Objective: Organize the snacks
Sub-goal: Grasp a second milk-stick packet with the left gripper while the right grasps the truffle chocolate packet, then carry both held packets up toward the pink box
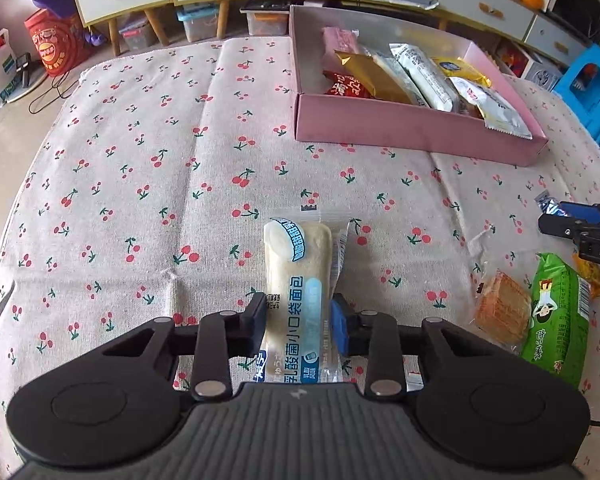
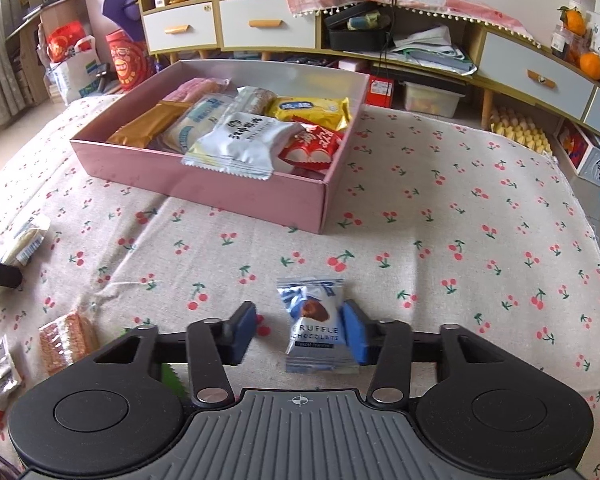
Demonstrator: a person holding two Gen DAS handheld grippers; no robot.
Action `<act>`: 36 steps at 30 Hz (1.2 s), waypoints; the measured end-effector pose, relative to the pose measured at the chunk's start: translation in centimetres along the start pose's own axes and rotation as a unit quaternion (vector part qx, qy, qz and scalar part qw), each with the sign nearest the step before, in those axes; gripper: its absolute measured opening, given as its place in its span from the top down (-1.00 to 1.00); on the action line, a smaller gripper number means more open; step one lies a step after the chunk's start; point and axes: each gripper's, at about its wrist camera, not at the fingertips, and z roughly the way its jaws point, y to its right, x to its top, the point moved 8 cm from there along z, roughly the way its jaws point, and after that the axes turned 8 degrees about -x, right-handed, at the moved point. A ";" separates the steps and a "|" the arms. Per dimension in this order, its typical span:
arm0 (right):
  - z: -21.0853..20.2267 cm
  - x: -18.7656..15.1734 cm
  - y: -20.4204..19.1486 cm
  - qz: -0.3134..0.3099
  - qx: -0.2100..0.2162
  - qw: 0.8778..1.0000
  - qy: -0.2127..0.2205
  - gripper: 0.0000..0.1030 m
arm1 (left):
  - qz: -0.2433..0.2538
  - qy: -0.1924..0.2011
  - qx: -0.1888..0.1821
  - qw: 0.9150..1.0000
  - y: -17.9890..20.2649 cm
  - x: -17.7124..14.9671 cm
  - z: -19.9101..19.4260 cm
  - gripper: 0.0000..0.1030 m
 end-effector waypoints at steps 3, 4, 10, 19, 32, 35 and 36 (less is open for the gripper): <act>0.0 0.2 -0.6 0.003 0.001 1.000 -0.005 0.50 | -0.013 0.001 0.000 1.000 -0.4 0.0 -0.2 0.44; -0.1 0.2 -0.7 0.007 0.003 1.000 -0.007 0.50 | -0.018 0.002 -0.001 1.000 -0.6 0.0 -0.3 0.44; -0.3 0.5 -1.1 0.028 0.023 0.999 -0.013 0.50 | -0.044 0.004 -0.009 0.999 -1.4 0.0 -0.7 0.45; -1.8 1.6 -1.6 0.050 0.053 0.997 -0.006 0.50 | -0.063 0.018 -0.029 0.997 -1.4 0.9 -1.7 0.46; -5.0 4.7 -3.0 0.075 0.104 0.991 0.027 0.50 | -0.085 0.050 -0.058 0.993 -0.7 3.1 -3.2 0.46; -5.6 5.6 -3.3 0.084 0.116 0.989 0.036 0.50 | -0.094 0.060 -0.064 0.992 -0.7 3.6 -3.5 0.46; -5.7 6.0 -3.4 0.086 0.118 0.989 0.039 0.50 | -0.097 0.062 -0.065 0.991 -0.7 3.8 -3.6 0.46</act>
